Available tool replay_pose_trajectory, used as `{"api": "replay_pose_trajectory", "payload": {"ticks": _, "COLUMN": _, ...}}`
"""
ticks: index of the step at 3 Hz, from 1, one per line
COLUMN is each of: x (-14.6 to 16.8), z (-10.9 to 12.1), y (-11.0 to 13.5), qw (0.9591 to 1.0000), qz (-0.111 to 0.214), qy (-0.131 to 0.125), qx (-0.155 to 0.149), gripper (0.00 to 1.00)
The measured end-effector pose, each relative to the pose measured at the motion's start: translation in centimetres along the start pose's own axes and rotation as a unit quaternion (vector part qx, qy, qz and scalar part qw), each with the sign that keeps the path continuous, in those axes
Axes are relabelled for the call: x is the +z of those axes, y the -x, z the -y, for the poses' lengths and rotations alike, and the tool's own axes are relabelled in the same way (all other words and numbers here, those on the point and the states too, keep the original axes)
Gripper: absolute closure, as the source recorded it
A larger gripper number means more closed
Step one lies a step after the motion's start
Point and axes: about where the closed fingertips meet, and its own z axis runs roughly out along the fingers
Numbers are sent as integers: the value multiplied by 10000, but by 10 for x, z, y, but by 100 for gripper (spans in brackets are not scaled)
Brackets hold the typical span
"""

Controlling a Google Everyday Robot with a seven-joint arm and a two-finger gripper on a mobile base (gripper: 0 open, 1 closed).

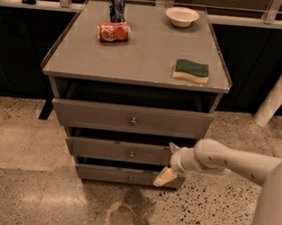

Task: Open middle drawer

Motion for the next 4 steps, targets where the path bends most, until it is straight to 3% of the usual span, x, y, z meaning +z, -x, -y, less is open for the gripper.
{"api": "replay_pose_trajectory", "payload": {"ticks": 1, "x": -6, "z": 2, "y": 11, "qw": 9967, "qz": -645, "qy": -427, "qx": -225, "gripper": 0}}
{"api": "replay_pose_trajectory", "payload": {"ticks": 2, "x": 6, "z": -12, "y": 4, "qw": 9944, "qz": -894, "qy": -473, "qx": -305, "gripper": 0}}
{"api": "replay_pose_trajectory", "payload": {"ticks": 3, "x": 7, "z": -12, "y": 5, "qw": 9945, "qz": -889, "qy": -464, "qx": -319, "gripper": 0}}
{"api": "replay_pose_trajectory", "payload": {"ticks": 4, "x": 10, "z": -1, "y": -10, "qw": 9959, "qz": -751, "qy": -481, "qx": -172, "gripper": 0}}
